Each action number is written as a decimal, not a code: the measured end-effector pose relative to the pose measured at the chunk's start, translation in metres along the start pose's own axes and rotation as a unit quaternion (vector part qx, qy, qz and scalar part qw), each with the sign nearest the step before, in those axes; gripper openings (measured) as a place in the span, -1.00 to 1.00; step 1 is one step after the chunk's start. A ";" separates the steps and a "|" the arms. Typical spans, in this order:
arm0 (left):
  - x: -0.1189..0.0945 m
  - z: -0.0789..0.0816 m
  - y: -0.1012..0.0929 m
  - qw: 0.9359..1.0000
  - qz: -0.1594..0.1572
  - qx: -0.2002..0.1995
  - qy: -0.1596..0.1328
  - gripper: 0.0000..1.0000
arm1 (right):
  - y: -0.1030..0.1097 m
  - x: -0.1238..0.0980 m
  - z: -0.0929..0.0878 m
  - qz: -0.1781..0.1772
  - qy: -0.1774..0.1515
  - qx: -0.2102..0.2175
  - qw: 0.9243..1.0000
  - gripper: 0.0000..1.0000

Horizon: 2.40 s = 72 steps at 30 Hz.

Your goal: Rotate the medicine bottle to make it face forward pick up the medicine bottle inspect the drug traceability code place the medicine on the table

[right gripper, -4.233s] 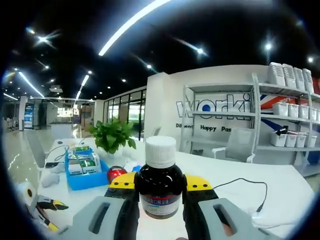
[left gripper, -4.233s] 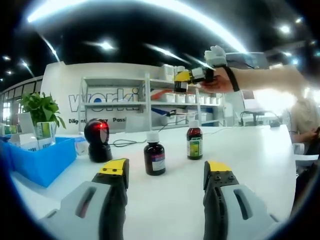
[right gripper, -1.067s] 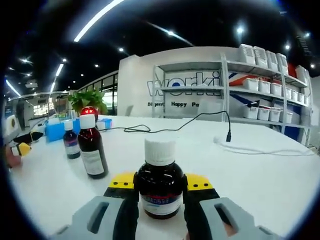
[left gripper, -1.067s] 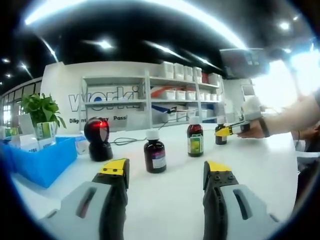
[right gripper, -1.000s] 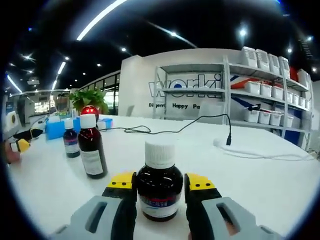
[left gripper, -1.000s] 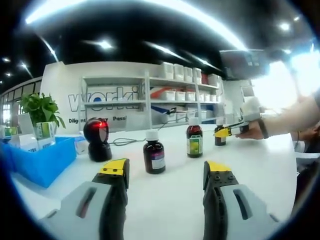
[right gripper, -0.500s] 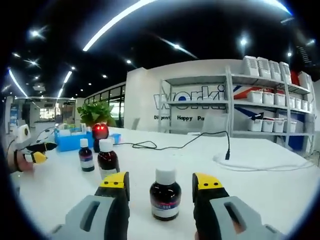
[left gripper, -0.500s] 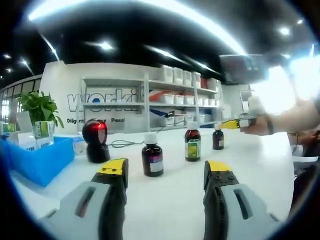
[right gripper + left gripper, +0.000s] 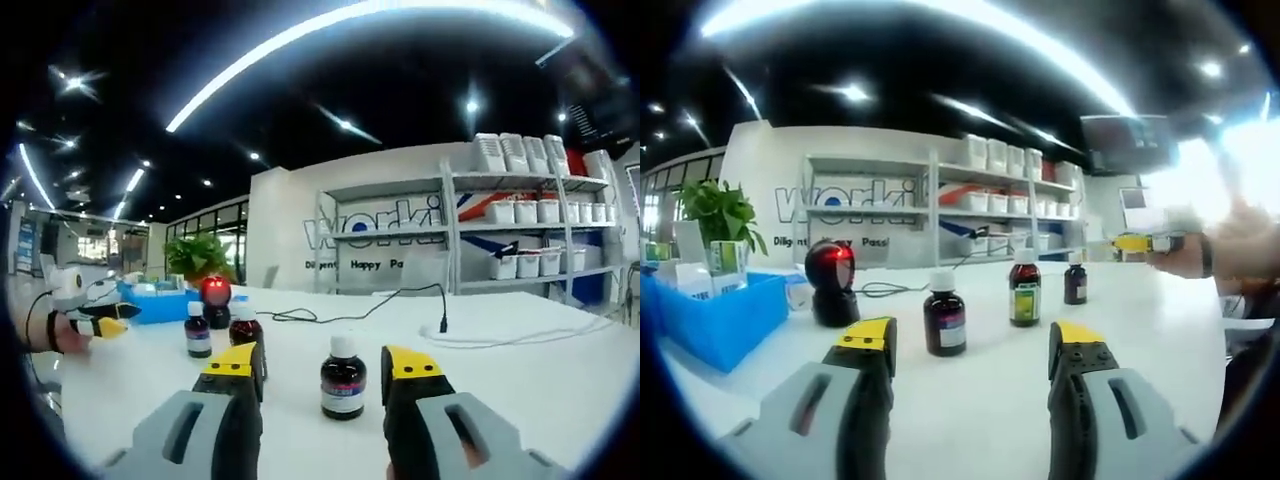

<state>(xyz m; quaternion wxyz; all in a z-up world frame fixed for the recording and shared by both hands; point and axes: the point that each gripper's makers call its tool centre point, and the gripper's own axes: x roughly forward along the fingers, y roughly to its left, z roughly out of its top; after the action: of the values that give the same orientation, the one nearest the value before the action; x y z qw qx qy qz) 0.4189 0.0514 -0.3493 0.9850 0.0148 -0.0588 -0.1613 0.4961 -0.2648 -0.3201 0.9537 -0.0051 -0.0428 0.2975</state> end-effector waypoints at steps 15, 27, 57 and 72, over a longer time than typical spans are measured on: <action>-0.001 0.000 0.002 1.000 0.006 -0.004 0.001 0.03 | -0.022 -0.018 -0.015 -0.040 -0.041 0.041 0.998 -0.23; -0.003 0.002 0.000 1.000 0.002 -0.007 -0.003 0.03 | -0.006 -0.019 -0.018 -0.036 -0.025 0.035 0.998 -0.31; -0.002 0.000 0.001 1.000 0.006 -0.001 0.002 0.02 | -0.005 -0.018 -0.020 -0.030 -0.016 0.028 0.999 -0.30; -0.003 0.003 0.002 1.000 0.005 -0.005 -0.005 0.02 | -0.002 -0.017 -0.026 -0.027 -0.002 0.017 0.999 -0.31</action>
<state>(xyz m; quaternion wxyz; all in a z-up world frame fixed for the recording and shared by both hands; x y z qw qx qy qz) 0.4168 0.0544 -0.3463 0.9857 0.0091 -0.0628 -0.1563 0.4858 -0.2756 -0.3473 0.9612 0.0128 -0.0394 0.2726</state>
